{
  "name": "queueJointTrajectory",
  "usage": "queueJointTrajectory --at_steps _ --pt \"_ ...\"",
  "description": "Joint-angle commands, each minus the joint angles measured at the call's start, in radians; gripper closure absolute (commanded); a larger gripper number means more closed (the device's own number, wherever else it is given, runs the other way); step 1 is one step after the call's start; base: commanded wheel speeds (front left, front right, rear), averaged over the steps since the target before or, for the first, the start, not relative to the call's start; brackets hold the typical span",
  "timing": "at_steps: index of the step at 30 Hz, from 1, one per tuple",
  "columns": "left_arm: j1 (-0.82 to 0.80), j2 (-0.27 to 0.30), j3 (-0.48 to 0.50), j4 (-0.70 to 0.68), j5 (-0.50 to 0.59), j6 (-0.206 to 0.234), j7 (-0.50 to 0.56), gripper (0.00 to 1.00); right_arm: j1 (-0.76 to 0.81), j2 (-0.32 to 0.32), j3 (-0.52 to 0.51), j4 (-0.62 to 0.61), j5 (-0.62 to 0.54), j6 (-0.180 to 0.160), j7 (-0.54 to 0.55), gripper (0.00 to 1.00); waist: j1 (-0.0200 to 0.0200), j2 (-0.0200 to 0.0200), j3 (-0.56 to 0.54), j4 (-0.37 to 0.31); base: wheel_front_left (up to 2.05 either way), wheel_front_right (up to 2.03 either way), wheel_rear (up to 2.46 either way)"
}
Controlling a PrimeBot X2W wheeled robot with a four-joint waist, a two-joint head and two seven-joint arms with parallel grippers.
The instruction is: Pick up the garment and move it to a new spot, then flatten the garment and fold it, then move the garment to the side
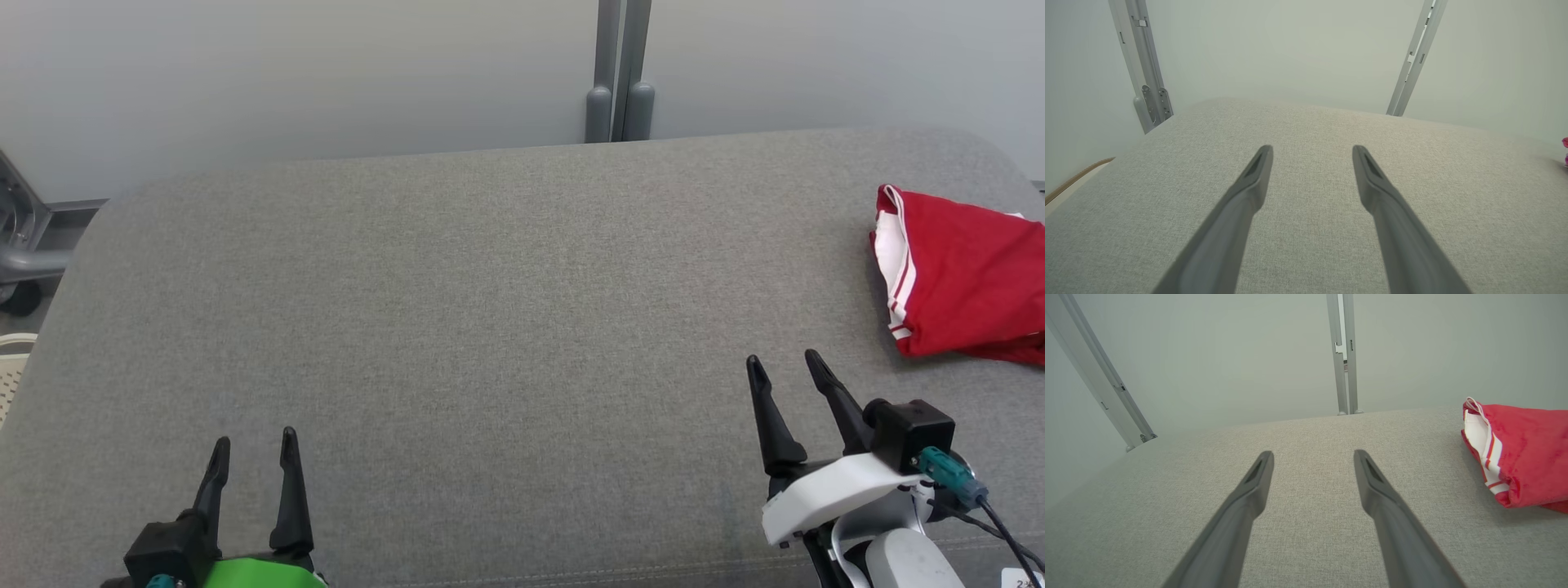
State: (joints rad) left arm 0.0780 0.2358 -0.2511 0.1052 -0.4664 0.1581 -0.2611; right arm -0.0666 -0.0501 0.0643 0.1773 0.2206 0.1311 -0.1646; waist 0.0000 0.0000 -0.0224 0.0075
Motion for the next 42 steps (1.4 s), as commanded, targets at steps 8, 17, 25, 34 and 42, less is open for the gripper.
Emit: queueJointTrajectory --at_steps 8,17,25,34,42 --pt "0.003 -0.018 0.002 0.022 -0.039 -0.011 0.016 1.0 0.022 0.002 -0.003 0.031 0.062 0.0 0.012 1.0 0.0 0.0 0.001 0.0 0.0 0.0 0.0" --pt "-0.017 -0.035 0.034 0.031 -0.181 -0.046 0.05 1.0 0.022 -0.007 -0.026 0.027 0.236 0.0 0.046 1.0 0.0 0.0 0.003 -0.001 0.0 0.0 0.0" --pt "-0.033 -0.05 0.06 0.039 -0.294 -0.074 0.078 1.0 0.022 -0.012 -0.045 0.024 0.374 0.0 0.074 1.0 0.0 0.0 0.004 -0.001 0.0 0.0 0.0" --pt "-0.048 -0.066 0.087 0.047 -0.41 -0.103 0.106 1.0 0.022 -0.016 -0.065 0.02 0.513 0.0 0.103 1.0 0.0 0.0 0.006 -0.002 0.0 0.0 0.0" --pt "-0.061 -0.079 0.11 0.05 -0.503 -0.126 0.129 1.0 0.022 -0.018 -0.083 0.018 0.626 0.0 0.128 1.0 0.0 0.0 0.008 -0.002 0.0 0.0 0.0"
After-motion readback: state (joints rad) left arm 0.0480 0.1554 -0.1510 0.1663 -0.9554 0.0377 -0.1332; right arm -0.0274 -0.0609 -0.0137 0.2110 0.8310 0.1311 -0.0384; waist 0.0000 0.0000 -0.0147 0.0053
